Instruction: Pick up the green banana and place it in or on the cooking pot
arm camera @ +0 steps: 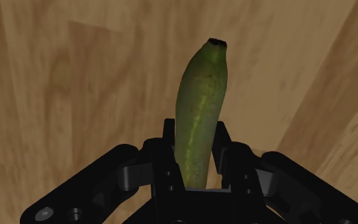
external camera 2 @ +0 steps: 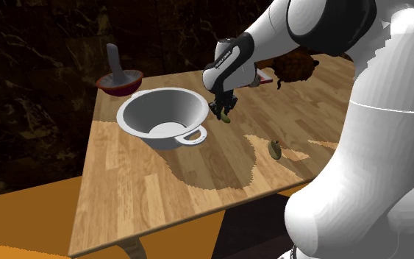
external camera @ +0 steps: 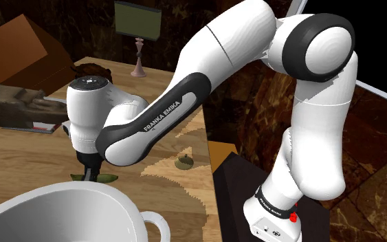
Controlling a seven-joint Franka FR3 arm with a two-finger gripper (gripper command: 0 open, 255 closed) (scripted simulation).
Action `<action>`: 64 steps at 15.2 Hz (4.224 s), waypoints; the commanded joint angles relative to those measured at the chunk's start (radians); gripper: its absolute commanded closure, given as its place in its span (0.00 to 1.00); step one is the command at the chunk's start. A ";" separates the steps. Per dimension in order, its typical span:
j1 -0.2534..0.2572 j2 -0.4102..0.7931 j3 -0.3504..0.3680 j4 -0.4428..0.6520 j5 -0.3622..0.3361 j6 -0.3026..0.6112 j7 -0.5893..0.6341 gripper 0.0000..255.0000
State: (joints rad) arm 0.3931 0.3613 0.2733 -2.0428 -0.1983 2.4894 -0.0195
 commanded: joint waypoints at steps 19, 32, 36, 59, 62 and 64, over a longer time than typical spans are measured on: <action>-0.020 -0.118 0.028 0.044 0.063 -0.156 -0.046 1.00; -0.028 -0.197 0.038 0.125 0.104 -0.311 -0.076 1.00; -0.029 -0.215 0.040 0.158 0.113 -0.361 -0.083 1.00; 0.166 -0.222 0.187 0.244 0.062 -0.478 0.269 1.00; 0.213 -0.191 0.213 0.279 0.037 -0.493 0.347 1.00; 0.244 -0.166 0.228 0.307 0.019 -0.504 0.396 1.00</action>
State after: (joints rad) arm 0.6185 0.1695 0.4942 -1.7689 -0.1640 1.9985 0.3479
